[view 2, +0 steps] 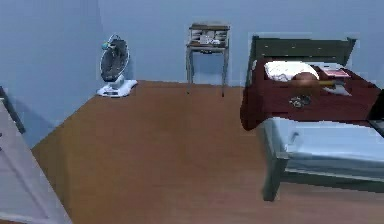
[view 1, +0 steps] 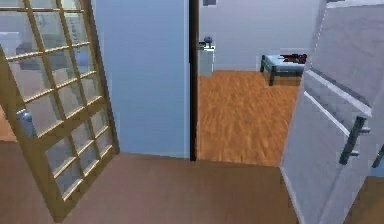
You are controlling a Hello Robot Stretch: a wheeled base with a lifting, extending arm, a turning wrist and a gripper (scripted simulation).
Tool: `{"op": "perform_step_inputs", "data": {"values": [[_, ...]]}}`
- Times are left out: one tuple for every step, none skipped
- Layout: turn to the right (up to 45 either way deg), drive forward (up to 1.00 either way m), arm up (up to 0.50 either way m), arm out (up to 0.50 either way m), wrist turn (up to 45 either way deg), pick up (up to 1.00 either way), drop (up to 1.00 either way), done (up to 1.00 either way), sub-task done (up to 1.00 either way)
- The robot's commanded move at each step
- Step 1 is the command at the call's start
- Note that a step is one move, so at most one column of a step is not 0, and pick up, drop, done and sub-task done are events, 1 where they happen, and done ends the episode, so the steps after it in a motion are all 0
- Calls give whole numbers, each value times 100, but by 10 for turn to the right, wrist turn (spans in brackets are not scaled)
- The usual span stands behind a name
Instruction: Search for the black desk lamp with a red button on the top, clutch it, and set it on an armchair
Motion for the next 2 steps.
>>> {"op": "perform_step_inputs", "data": {"values": [[150,0,0,0,0,0,0,0,0],[0,100,0,0,0,0,0,0,0]]}}
